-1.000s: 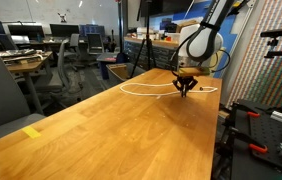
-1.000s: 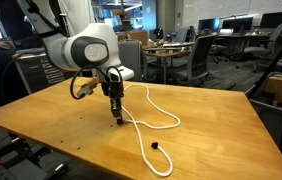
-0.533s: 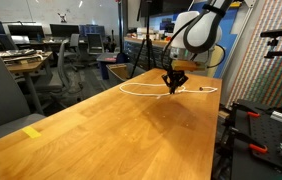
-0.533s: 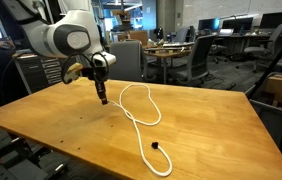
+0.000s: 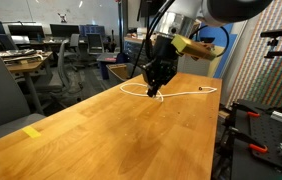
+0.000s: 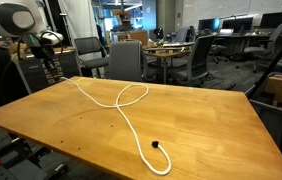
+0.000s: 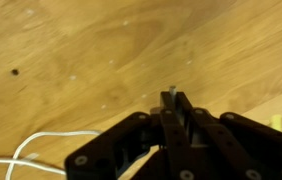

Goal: Tie the knot using the rope

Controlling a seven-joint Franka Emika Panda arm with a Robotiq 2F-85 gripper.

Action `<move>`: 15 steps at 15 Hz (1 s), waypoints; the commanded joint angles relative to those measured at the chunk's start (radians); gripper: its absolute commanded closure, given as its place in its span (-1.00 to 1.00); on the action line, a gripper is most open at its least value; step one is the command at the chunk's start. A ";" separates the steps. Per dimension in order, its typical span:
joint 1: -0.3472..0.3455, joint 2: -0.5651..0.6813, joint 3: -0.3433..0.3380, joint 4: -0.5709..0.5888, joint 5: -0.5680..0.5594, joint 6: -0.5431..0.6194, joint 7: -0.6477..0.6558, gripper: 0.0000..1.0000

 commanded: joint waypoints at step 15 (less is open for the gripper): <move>-0.132 0.184 -0.126 0.151 -0.075 -0.064 -0.476 0.92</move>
